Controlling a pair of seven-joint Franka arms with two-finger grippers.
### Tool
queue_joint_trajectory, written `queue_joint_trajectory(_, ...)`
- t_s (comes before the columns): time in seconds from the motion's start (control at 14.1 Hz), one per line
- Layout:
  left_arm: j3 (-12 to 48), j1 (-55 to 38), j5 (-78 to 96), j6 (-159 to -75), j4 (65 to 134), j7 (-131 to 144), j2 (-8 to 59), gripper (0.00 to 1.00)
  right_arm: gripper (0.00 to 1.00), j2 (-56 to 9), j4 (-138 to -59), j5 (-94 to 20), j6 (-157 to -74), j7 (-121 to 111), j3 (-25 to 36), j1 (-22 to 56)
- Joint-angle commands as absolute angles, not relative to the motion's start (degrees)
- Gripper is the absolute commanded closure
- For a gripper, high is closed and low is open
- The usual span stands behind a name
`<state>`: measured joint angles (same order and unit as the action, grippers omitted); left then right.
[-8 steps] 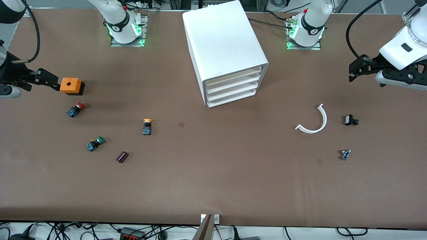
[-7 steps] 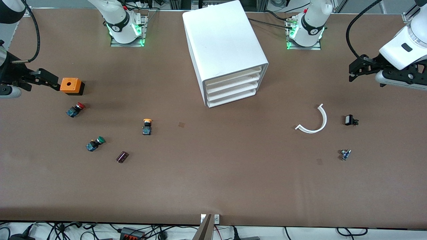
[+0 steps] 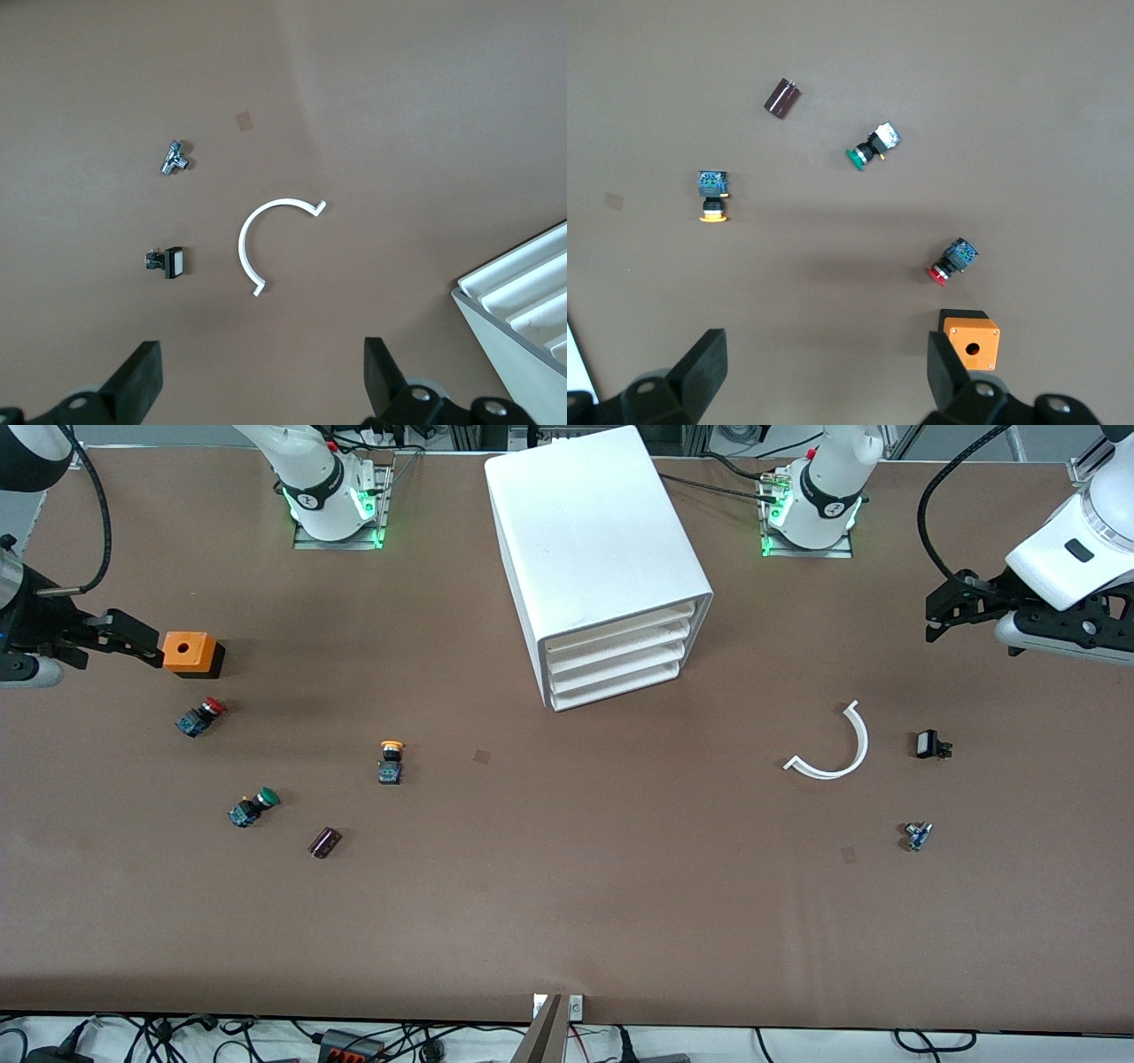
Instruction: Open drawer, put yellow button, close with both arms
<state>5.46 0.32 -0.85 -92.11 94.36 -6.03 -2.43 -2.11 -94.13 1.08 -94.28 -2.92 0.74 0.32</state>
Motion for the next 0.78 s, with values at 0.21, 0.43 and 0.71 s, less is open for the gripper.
queue_joint_trajectory(0.21,5.54,0.09,0.18,-90.62,92.2,-5.98,-1.41,0.0,0.0,-3.69,-94.75,1.67,-95.01,-3.43,0.17,0.7)
queue_joint_trajectory(0.43,5.89,-0.17,0.26,-90.62,92.2,-6.24,-1.41,0.0,0.0,-5.35,-94.75,1.67,-96.15,-3.34,0.18,0.88)
queue_joint_trajectory(0.71,6.24,-3.68,0.35,-85.61,92.28,-6.77,1.14,0.0,0.0,-9.74,-94.75,1.76,-97.46,-3.34,0.18,0.88)
